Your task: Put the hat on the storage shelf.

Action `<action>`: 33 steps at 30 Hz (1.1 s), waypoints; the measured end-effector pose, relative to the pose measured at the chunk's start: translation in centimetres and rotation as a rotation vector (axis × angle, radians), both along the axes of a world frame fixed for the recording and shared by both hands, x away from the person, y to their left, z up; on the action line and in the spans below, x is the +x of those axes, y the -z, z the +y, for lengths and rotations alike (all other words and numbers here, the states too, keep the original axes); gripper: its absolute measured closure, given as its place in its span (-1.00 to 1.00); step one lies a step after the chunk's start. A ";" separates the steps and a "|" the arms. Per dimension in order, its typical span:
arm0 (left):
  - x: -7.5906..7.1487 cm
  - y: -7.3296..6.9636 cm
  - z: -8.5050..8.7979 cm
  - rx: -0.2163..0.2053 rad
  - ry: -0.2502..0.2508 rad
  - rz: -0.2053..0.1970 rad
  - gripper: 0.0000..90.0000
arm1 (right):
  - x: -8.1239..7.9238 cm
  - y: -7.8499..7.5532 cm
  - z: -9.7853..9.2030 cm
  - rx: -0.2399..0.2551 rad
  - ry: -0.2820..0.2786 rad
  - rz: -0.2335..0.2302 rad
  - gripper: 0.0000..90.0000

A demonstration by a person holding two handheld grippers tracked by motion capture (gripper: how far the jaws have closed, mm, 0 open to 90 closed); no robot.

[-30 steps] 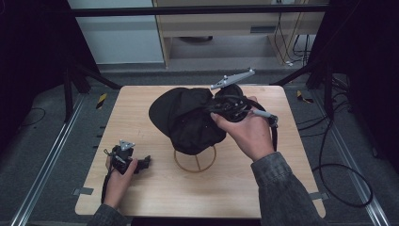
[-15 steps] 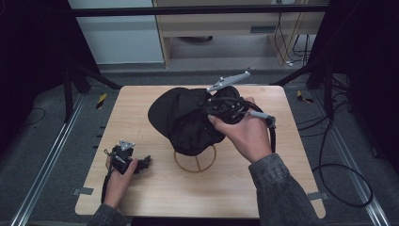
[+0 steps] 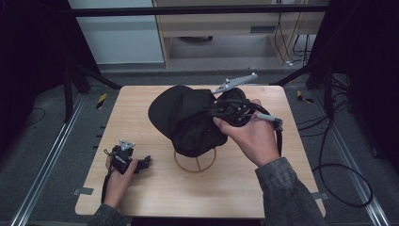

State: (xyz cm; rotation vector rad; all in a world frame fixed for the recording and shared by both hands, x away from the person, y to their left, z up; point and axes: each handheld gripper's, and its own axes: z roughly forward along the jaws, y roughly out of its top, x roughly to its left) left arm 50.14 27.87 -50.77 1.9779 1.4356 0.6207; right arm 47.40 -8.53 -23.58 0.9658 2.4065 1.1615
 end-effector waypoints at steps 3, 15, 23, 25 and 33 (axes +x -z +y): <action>0.0 0.0 0.0 0.000 0.000 0.000 -1.00 | 0.4 0.8 0.3 -0.003 0.003 0.004 0.92; 0.0 0.0 0.0 -0.002 -0.002 -0.002 -1.00 | 2.0 3.0 2.0 -0.023 0.015 0.006 0.91; 0.0 0.0 0.0 -0.002 -0.002 -0.002 -1.00 | 2.2 3.2 2.1 -0.028 0.021 0.009 0.90; 0.0 0.0 0.0 -0.001 -0.002 -0.001 -1.00 | 2.3 3.2 2.0 -0.029 0.018 0.007 0.89; 0.0 0.0 0.0 -0.002 -0.002 -0.001 -1.00 | 2.3 3.3 2.0 -0.021 0.011 -0.006 0.82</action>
